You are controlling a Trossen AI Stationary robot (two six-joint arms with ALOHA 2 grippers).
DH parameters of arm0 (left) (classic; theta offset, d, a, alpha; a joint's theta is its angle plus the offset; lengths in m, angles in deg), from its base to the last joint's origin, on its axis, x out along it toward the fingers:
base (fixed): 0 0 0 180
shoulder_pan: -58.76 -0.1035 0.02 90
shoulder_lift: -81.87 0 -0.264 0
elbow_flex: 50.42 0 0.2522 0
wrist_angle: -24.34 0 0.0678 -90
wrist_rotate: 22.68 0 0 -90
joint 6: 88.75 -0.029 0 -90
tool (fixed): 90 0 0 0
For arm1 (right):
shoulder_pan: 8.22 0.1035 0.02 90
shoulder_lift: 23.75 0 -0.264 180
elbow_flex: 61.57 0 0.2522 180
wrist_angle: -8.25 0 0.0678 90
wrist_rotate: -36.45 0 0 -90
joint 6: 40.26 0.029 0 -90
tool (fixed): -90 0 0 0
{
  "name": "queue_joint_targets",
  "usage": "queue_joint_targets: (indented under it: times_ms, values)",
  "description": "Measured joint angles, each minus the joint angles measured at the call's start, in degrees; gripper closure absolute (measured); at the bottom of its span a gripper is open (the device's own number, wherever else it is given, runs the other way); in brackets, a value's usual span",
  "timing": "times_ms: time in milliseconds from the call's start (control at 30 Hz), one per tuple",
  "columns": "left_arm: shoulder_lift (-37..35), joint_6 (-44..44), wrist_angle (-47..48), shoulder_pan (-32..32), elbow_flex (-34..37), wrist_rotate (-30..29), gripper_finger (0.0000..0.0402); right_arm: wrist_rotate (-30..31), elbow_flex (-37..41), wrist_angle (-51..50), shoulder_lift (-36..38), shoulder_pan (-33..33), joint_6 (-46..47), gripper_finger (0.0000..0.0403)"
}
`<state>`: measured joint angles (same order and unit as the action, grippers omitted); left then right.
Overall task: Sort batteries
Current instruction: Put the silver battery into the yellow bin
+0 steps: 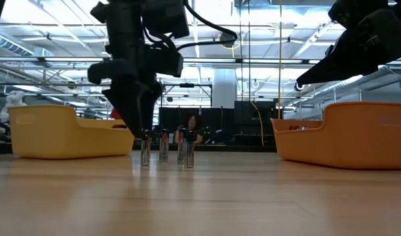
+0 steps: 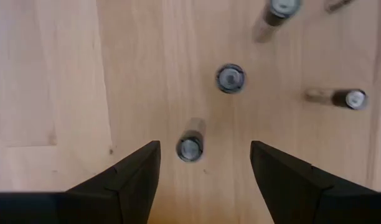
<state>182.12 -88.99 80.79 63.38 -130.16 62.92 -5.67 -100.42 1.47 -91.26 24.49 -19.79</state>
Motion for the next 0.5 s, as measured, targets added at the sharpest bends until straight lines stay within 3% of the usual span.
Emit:
queue_joint_targets:
  times_ms: [500]
  values:
    - [0.51,-0.25,-1.99,-3.51,-0.02,5.91,0.0198,0.0,0.0,0.0,0.0,0.0,0.04,0.0321]
